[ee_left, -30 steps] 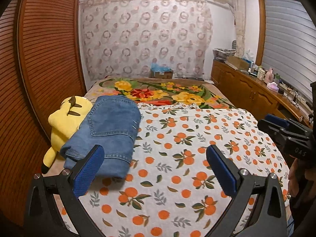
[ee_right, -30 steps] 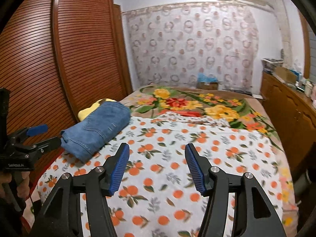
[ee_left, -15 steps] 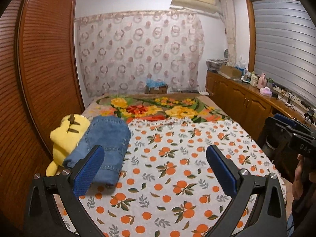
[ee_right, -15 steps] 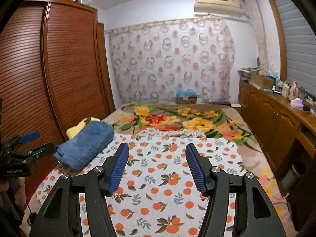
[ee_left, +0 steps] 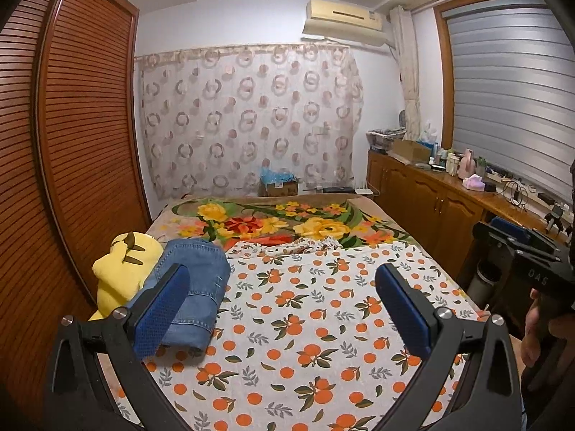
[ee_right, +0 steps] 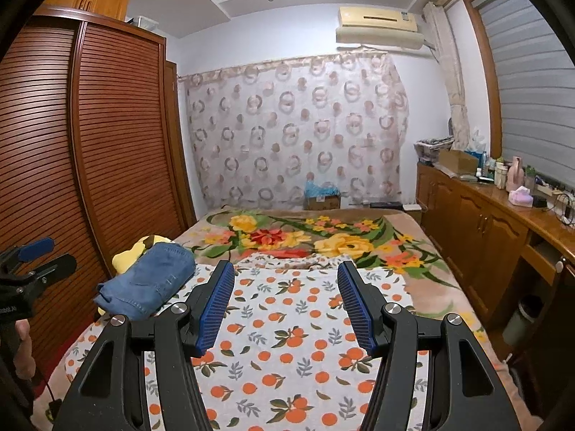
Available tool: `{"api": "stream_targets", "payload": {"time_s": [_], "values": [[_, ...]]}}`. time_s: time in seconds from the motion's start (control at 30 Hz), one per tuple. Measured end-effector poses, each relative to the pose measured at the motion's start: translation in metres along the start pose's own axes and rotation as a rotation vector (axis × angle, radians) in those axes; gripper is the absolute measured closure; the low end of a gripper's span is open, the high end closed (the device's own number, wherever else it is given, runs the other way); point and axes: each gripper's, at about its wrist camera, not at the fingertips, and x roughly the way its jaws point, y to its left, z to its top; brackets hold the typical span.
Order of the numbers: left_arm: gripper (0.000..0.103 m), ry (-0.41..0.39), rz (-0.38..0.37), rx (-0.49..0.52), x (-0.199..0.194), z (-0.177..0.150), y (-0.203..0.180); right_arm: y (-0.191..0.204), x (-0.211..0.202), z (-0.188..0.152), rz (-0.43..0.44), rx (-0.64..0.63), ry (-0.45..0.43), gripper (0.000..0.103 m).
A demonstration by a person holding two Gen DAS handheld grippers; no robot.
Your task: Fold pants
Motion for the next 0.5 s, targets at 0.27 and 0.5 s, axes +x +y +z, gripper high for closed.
{"api": "stream_targets", "payload": {"time_s": [0.27,0.5], "values": [[0.000,0.005,0.000,-0.002,-0.0012,-0.0004,-0.0001,0.0018,0.0030,-0.0030,-0.005,-0.007,0.000,0.041],[0.000,0.004,0.001,-0.003,-0.0015,-0.0009,0.0005,-0.0004,0.0044,-0.0019,-0.003,-0.009,0.002,0.041]]}}
